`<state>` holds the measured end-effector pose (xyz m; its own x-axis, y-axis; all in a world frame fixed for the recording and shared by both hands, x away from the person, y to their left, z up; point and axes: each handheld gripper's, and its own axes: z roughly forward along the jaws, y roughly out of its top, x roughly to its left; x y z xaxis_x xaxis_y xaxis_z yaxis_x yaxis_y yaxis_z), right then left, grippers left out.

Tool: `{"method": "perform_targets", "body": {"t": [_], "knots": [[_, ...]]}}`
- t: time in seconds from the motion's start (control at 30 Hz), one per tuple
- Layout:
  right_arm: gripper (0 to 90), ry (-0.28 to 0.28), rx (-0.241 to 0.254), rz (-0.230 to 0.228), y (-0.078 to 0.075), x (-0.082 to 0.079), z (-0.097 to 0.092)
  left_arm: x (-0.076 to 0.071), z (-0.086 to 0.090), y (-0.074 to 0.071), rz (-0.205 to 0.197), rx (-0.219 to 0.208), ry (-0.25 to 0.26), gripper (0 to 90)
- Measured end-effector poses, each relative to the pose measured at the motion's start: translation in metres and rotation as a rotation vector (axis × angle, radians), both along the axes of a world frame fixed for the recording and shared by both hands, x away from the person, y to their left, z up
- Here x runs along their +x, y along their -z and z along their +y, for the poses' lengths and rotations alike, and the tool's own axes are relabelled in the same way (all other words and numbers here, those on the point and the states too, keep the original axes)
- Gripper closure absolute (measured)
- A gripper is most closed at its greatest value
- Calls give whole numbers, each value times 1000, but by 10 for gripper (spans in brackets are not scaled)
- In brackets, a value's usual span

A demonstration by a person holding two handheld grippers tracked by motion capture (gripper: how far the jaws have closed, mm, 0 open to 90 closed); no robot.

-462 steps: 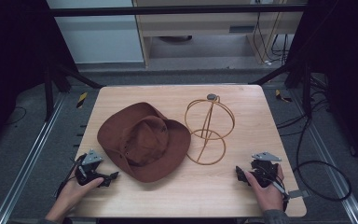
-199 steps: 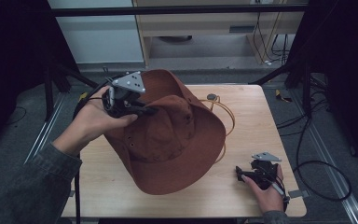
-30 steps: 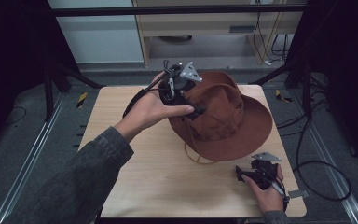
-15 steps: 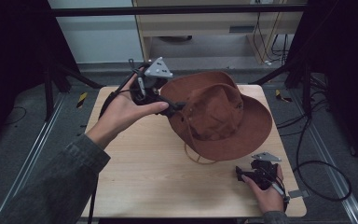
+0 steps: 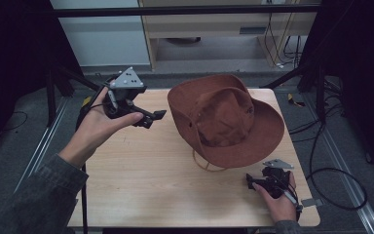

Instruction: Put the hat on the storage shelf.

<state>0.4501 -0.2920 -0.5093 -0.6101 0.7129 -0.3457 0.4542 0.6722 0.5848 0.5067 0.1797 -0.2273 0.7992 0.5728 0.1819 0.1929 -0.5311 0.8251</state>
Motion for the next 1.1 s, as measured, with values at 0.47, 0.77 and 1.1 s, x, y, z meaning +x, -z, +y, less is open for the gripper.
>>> {"method": "perform_targets", "body": {"t": [0.47, 0.77, 1.1], "knots": [[8, -1, 0, -4, 0, 0, 0, 4, 37, 52, 70, -17, -74, 45], [7, -2, -1, -9, 0, 1, 0, 8, 58, 106, 126, 23, -138, 48], [7, -2, -1, -9, 0, 1, 0, 0, 66, 160, 180, 68, -160, 47]]}}
